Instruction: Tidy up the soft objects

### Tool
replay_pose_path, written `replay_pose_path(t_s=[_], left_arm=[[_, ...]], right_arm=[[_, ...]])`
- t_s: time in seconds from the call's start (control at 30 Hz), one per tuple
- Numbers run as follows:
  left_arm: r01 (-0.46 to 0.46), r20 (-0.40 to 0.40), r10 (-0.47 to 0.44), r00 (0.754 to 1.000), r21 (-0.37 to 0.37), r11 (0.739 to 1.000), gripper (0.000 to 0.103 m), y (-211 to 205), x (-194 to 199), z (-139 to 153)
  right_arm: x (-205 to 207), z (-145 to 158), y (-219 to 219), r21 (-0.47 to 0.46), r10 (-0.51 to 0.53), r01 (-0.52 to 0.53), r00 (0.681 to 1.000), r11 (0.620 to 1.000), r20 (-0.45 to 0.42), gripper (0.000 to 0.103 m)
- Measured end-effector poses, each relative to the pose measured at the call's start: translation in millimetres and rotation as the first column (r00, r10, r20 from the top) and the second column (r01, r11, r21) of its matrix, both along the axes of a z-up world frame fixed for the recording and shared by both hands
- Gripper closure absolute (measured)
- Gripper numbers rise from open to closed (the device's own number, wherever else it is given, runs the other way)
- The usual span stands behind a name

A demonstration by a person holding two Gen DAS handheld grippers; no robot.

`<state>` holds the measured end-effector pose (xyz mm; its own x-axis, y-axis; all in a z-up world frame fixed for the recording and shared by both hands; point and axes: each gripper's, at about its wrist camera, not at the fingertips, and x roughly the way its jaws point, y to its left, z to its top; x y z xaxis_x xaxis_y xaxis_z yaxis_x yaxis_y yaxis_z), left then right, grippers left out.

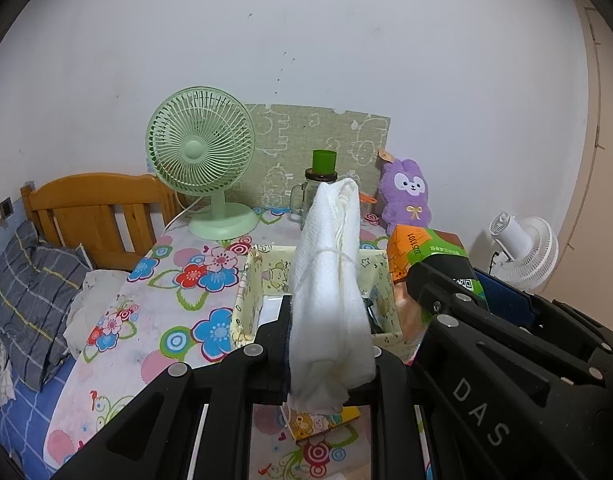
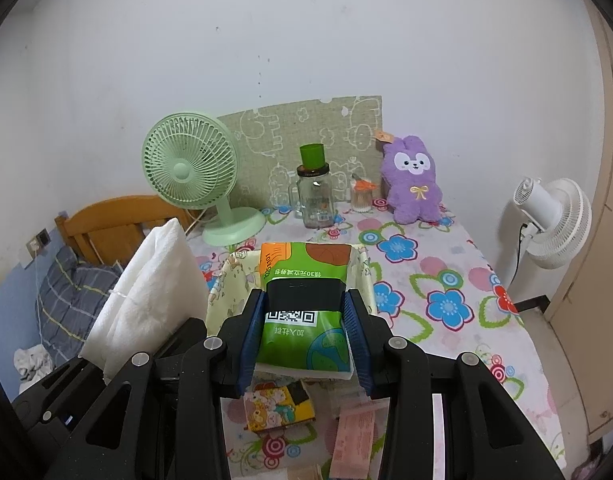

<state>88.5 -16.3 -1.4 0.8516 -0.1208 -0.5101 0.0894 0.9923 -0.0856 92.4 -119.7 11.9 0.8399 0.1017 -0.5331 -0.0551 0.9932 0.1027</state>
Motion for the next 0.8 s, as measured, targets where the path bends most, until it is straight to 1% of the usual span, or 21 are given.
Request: replay_pose_path(t_s=[0.37, 0.8], left_arm=[[0.001, -0.011, -0.001, 1.0, 0.004, 1.0, 0.089, -2, 29, -5], [-0.011, -0.044, 0.012, 0.999, 0.007, 1.0, 0.089, -2, 67, -19]], right_arm=[[33, -7, -2, 0.008, -0.003, 0.003, 1.0, 1.0, -0.014, 0.06], [74, -22, -2, 0.021, -0.001, 0.002, 0.999, 1.0, -0.041, 0.06]])
